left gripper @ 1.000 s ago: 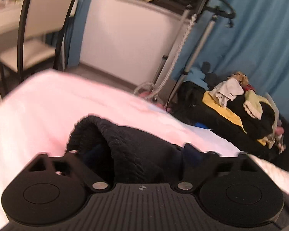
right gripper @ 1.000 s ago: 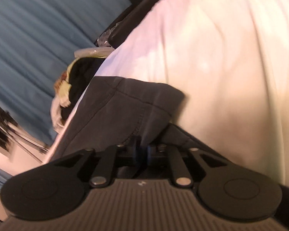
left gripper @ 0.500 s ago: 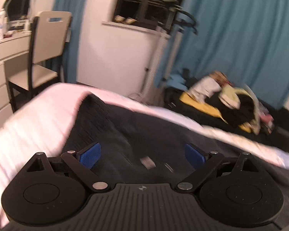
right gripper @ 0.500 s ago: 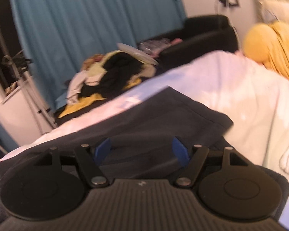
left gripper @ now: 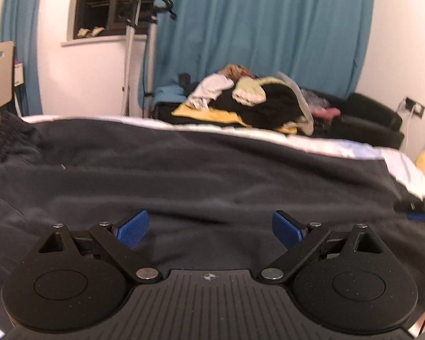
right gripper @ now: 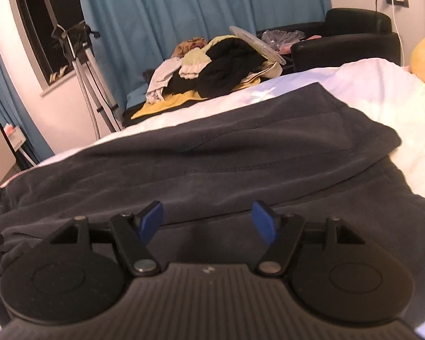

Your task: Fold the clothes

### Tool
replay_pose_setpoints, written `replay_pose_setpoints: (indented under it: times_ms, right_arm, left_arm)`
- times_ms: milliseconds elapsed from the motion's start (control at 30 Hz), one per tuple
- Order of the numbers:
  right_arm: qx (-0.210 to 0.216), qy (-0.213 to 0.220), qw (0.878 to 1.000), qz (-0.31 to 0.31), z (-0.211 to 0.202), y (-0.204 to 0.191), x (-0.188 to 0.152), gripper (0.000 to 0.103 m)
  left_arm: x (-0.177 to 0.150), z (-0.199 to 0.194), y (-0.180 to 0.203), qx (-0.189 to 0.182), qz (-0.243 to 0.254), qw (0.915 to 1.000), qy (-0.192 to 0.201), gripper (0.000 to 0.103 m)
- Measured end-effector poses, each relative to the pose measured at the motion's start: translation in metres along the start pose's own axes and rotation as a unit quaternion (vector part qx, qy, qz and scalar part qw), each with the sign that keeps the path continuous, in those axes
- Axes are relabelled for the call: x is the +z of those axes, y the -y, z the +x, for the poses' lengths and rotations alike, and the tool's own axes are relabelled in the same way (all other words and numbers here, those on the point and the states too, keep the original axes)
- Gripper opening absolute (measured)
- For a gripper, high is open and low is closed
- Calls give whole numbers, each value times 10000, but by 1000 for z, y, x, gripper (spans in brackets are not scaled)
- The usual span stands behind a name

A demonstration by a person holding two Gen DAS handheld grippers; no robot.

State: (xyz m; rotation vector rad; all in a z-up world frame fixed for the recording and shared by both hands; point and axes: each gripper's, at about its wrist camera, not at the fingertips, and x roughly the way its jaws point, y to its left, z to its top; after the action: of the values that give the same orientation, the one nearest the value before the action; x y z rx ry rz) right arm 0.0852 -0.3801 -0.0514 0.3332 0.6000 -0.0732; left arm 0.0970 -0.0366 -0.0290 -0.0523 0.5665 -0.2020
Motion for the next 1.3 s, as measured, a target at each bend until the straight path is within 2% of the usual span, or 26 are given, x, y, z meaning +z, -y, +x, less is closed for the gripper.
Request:
replay_pose_setpoints:
  times_ms: [100,200,267,333,400,500,633,700,800,833,900,1000,1033,1133,1167,1300]
  right_arm:
    - [-73,157,9998,29,21,-1,9,66]
    - [-318,357,9977,-489,46,-5,22,56]
    - [-377,260,9984,-319,67,4,28,51]
    - [-436,163,9988,-149,89,12,35,40]
    - [-496,62,9988,15,110,20,41,36]
    - [-625,-198,9978,-23,145,24,46,35]
    - [-653,92,9977,124,167,28,72,30]
    - [-657,396,9970,57,173,28,92,29]
    - [-894,1017,9908,1,182,31,123,32]
    - [-975,1070,9895,6,191,35,132,32]
    - [-1093,912,9898,-90,215,44,144,32]
    - [-1404,486,9886,-243,254,62,134,32]
    - [-1327,491,9899,-126,260,71,125,32]
    - [-1191,879,9890,-75,259,78,109,32]
    - [-1198,866,9890,-89,259,77,110,32]
    - [-1186,902,9887,-140,243,69,110,45]
  left_arm:
    - [-15,9,2,-19,157,9998,-128,96]
    - [-24,16,-1,-25,113,9997,-196,96]
    - [-28,21,-4,-70,10,9996,-262,96]
    - [-32,27,-6,-99,-114,9994,-319,97]
    - [-33,36,-7,-101,-175,9991,-370,97]
    - [-39,43,-6,-61,-174,9989,-431,98]
    - [-42,48,-8,-62,-145,9990,-407,100]
    - [-44,49,-9,-65,-147,9992,-365,100]
    - [-47,52,-10,-49,-133,9994,-315,101]
    - [-48,53,-9,-39,-109,9995,-310,102]
    - [-49,56,-7,-10,-50,9996,-295,103]
    - [-51,59,-5,14,-22,9997,-250,103]
    - [-52,60,-5,14,-19,9997,-243,103]
    - [-54,61,-3,45,35,9997,-224,103]
    - [-54,61,-2,63,65,9997,-220,103]
    - [-57,58,3,125,206,9996,-151,103]
